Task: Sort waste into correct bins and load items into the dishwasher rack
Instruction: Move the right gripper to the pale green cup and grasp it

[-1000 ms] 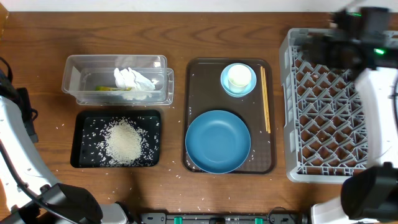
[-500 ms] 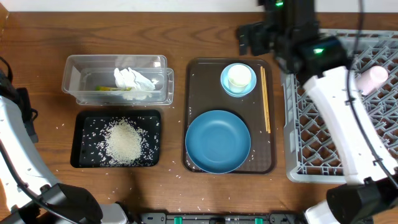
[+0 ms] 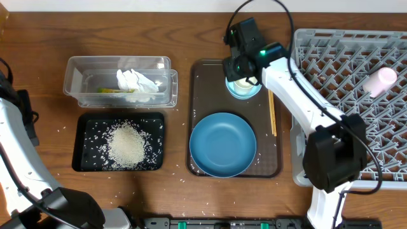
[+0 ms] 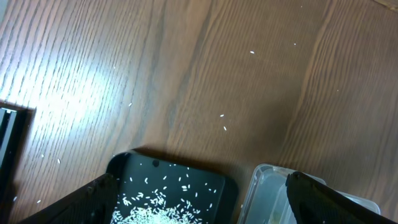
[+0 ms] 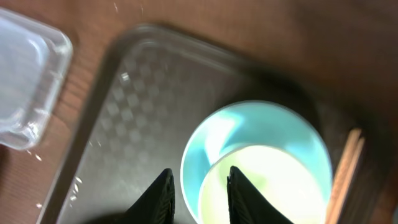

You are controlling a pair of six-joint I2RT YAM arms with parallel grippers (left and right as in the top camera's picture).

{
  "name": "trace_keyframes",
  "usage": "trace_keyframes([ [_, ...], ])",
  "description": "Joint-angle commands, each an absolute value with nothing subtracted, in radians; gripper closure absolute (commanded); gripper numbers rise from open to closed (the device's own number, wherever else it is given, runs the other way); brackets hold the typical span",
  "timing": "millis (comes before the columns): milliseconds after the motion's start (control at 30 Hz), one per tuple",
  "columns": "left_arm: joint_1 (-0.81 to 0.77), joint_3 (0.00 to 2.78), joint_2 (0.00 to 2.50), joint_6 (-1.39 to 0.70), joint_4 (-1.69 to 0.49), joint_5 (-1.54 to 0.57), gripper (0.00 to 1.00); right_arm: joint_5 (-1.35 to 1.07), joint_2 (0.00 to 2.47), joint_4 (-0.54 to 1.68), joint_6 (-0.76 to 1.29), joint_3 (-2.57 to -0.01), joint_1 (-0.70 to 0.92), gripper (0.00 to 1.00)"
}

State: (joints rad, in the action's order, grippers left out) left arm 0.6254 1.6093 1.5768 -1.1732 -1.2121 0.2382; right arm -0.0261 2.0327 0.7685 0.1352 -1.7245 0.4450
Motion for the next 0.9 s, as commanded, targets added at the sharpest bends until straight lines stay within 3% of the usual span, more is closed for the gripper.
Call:
trace_keyframes([
  [0,0.627,1.607,1.579,-1.163,-1.219,0.244,0.11,-0.019,2.035,0.796,0.167,-1.733,0.453,0.7],
  [267,0.627,1.607,1.579,-1.163,-1.218,0.244,0.11,-0.057,2.048,0.862,0.191,-1.727,0.465,0.65],
  [600,0.627,1.607,1.579,-1.163,-1.219,0.244,0.11,-0.055,2.048,0.75,0.19,-1.621,0.47,0.65],
  [733,0.627,1.607,1.579,-1.163,-1.219,0.244,0.11,-0.052,2.048,0.744,0.19,-1.618,0.472,0.68],
  [867,0.627,1.607,1.579,-1.163,-1.219,0.244,0.11,-0.052,2.048,0.741,0.19,-1.618,0.472,0.8],
])
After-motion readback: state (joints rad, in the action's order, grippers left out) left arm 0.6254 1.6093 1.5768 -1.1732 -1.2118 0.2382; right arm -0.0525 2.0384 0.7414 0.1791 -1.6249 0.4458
